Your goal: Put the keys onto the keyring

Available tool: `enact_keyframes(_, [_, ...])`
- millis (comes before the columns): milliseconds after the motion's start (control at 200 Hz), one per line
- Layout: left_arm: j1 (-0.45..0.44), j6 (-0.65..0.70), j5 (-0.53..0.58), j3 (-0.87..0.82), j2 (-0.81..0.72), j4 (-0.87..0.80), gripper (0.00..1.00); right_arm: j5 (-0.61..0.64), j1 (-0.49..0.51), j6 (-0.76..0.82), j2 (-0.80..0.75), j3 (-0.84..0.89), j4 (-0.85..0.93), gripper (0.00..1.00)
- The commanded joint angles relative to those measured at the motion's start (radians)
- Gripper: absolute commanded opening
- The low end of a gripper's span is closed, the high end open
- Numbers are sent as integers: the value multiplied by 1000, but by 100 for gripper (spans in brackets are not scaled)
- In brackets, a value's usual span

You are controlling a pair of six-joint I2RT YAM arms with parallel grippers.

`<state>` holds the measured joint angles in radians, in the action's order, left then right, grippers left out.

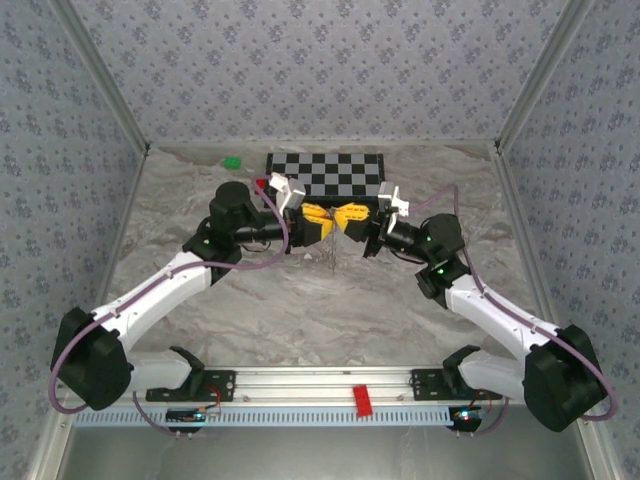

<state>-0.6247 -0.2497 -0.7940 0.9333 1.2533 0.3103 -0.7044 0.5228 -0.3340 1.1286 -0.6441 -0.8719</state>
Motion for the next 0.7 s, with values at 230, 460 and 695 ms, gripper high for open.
enact_keyframes(230, [-30,61,-55,36,5,-33,6,12,-7,-34,2,-25,-100,0])
enact_keyframes(460, [-53,101,-82,49,11,-92,7,22,-9,-33,3,-22,-108,0])
enact_keyframes(695, [-53,120,-37,68,-5,-139,35,15,-12,-33,0,-16,-99,0])
